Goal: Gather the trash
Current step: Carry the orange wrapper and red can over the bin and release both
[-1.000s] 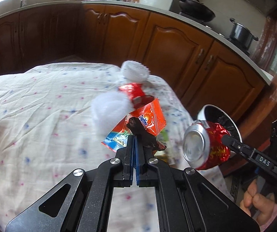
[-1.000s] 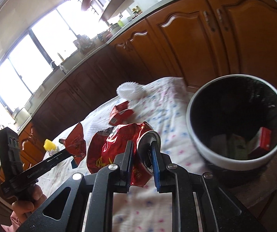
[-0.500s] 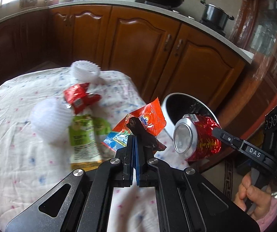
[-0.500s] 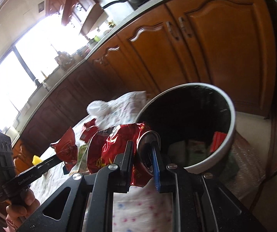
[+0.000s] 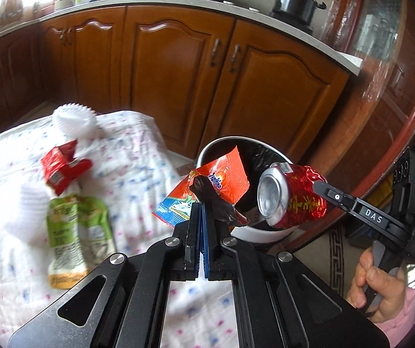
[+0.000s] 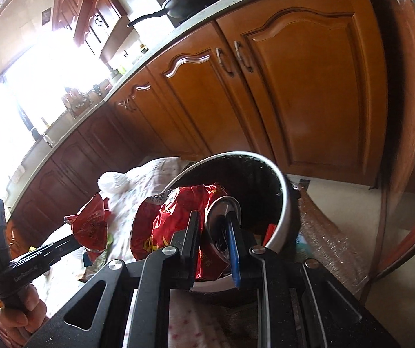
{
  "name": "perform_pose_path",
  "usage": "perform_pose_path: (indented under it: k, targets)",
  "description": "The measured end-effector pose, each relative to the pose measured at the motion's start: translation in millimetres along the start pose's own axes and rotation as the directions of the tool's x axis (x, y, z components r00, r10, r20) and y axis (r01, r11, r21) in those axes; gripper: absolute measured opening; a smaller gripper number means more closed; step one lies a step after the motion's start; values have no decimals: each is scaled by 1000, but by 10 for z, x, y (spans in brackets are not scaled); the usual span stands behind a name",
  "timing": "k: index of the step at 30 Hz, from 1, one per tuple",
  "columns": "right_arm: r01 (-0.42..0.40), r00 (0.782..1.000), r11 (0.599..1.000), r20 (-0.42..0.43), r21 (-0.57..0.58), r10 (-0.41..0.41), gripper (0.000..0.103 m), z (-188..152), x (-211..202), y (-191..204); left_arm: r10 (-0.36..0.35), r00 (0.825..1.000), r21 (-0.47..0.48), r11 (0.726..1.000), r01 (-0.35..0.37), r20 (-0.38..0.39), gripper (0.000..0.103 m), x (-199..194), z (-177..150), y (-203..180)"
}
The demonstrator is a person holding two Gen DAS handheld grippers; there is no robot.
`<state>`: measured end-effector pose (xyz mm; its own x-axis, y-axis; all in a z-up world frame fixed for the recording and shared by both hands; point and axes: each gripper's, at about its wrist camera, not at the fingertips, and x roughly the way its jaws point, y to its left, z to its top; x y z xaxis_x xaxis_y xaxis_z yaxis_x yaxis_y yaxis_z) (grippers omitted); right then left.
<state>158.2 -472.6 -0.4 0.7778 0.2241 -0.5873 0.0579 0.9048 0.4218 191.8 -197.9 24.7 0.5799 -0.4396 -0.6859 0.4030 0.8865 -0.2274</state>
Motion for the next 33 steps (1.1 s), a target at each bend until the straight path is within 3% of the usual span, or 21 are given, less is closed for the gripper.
perform_pose_path:
  k: [17, 28, 31, 33]
  targets:
    - [88, 996, 995, -18, -48, -89, 18, 135, 219, -176, 6, 997, 118, 993, 3, -80, 1, 610, 272, -393]
    - [108, 992, 991, -49, -84, -113, 18, 154, 376, -163, 10, 993, 130, 992, 5, -122, 1, 867, 292, -492]
    - [106, 992, 992, -59, -76, -110, 22, 163, 419, -177, 12, 991, 127, 992, 5, -131, 1, 911, 294, -489]
    - [106, 992, 991, -56, -81, -111, 24, 167, 419, -169, 13, 990, 123, 992, 4, -138, 5, 931, 290, -495]
